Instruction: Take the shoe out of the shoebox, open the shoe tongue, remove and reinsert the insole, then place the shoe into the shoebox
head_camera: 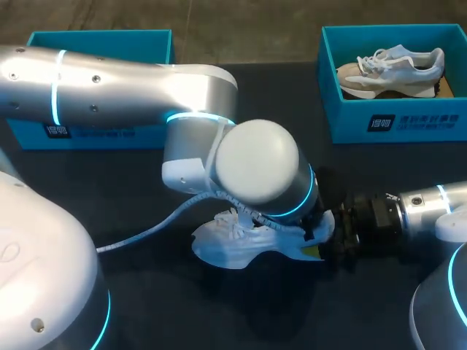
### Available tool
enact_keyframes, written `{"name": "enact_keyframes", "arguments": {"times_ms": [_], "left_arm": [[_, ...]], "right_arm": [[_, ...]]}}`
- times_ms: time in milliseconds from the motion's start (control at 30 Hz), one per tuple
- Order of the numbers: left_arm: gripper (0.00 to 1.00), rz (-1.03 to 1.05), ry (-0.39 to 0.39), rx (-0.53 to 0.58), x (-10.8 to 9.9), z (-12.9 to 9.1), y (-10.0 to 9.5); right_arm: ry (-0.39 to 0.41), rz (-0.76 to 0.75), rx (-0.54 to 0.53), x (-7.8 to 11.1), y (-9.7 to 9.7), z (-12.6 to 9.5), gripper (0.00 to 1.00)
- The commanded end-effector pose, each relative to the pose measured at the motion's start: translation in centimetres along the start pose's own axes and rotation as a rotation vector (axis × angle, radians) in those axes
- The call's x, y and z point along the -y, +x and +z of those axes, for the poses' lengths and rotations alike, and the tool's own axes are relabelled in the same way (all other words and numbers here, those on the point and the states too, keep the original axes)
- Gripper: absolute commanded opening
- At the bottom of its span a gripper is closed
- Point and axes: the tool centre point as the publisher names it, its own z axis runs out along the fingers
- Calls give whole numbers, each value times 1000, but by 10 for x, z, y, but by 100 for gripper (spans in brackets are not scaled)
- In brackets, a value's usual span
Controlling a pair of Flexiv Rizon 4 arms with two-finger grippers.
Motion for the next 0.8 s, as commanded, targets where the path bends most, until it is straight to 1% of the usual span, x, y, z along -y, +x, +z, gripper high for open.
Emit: {"name": "enact_keyframes", "arguments": {"times_ms": [33, 233, 467, 600, 667, 733, 800], "left_arm": [[35, -7, 12, 11, -6, 5, 3], [35, -14, 10, 35, -8, 14, 3], [32, -18, 4, 28, -8, 22, 0], [24, -25, 5, 31, -8, 22, -3], [18, -29, 5, 32, -8, 23, -5], [0, -37, 6, 29, -10, 23, -7], [0, -40, 10, 23, -12, 21, -8]], "right_arm": [[4, 1, 1, 0, 1, 1, 0], [4, 1, 1, 0, 1, 1, 0], [4, 1, 1, 0, 1, 1, 0], [4, 1, 1, 0, 1, 1, 0], [4, 1, 1, 0, 1, 1, 0], [4, 1, 1, 0, 1, 1, 0], [4, 1, 1, 0, 1, 1, 0]]}}
